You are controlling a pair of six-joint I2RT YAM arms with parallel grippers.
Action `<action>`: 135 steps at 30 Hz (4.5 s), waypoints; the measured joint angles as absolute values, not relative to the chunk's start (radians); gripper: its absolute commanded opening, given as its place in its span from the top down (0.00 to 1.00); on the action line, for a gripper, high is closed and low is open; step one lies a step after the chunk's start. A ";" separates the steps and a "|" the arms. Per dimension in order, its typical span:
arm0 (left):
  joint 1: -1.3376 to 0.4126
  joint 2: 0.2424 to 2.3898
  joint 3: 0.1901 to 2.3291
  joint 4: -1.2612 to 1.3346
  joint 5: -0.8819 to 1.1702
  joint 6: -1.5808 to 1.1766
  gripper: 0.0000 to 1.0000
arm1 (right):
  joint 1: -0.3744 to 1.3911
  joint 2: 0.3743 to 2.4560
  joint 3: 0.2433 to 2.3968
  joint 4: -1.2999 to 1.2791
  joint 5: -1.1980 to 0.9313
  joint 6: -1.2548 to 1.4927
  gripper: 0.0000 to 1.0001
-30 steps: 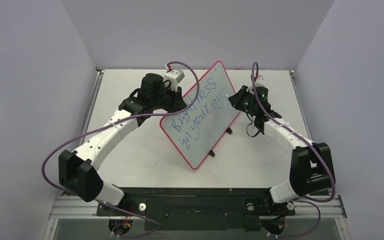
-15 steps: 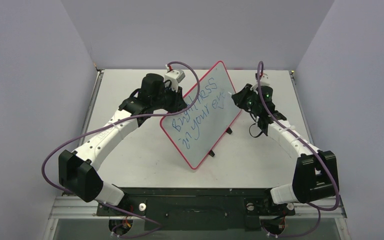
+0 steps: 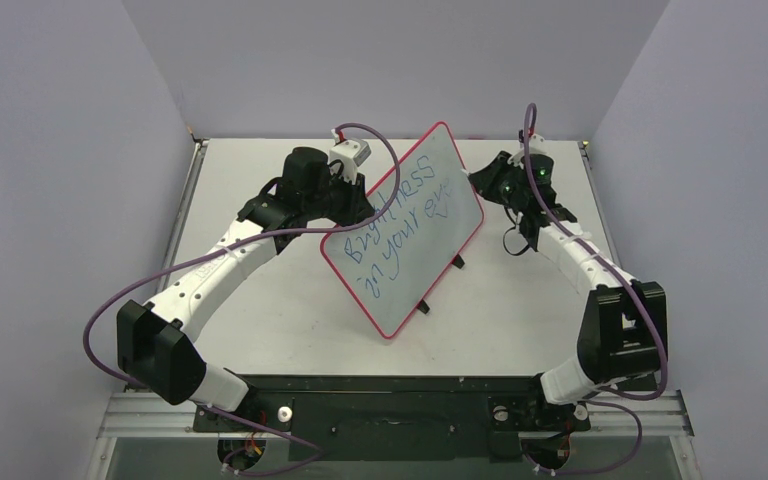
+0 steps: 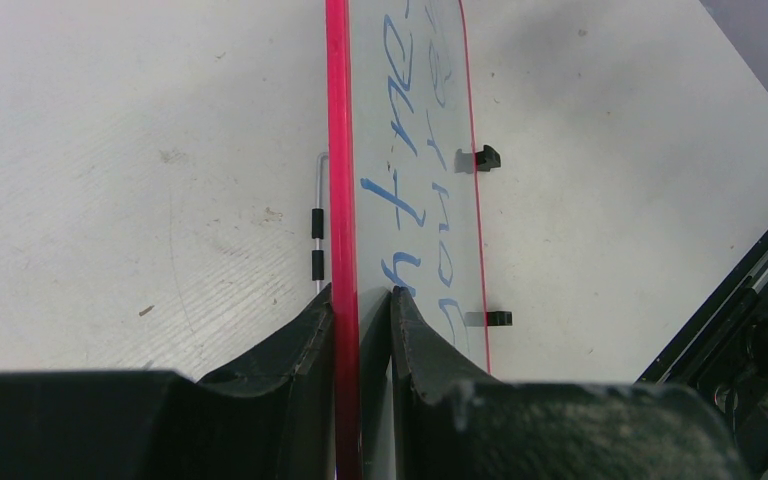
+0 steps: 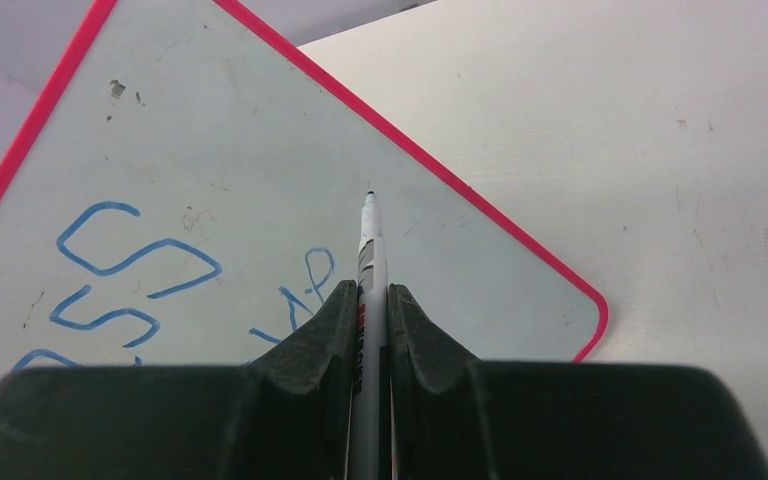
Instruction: Write a sentence on the whiteboard
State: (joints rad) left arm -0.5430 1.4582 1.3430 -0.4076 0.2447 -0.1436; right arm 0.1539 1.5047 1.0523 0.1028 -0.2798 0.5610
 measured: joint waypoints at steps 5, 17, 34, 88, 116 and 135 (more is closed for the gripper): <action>-0.544 1.458 1.343 -0.408 0.245 -0.142 1.00 | 0.150 1.542 1.084 0.103 -0.299 0.562 1.00; -0.546 1.457 1.343 -0.408 0.242 -0.137 1.00 | 0.150 1.585 1.122 0.096 -0.327 0.566 1.00; -0.547 1.452 1.339 -0.410 0.237 -0.138 1.00 | 0.154 1.586 1.122 0.088 -0.365 0.556 1.00; -0.549 1.447 1.334 -0.415 0.216 -0.149 1.00 | 0.176 1.602 1.092 0.033 -0.295 0.509 1.00; -0.554 1.445 1.330 -0.407 0.209 -0.134 1.00 | 0.220 1.482 1.069 -0.100 -0.289 0.483 1.00; -0.555 1.504 1.382 -0.426 0.186 -0.152 1.00 | 0.205 1.191 1.082 -0.207 -0.163 0.479 1.00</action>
State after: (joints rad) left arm -0.5552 1.5036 1.3823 -0.4263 0.1864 -0.1520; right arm 0.2054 1.1908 1.0821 -0.2073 -0.1635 0.4789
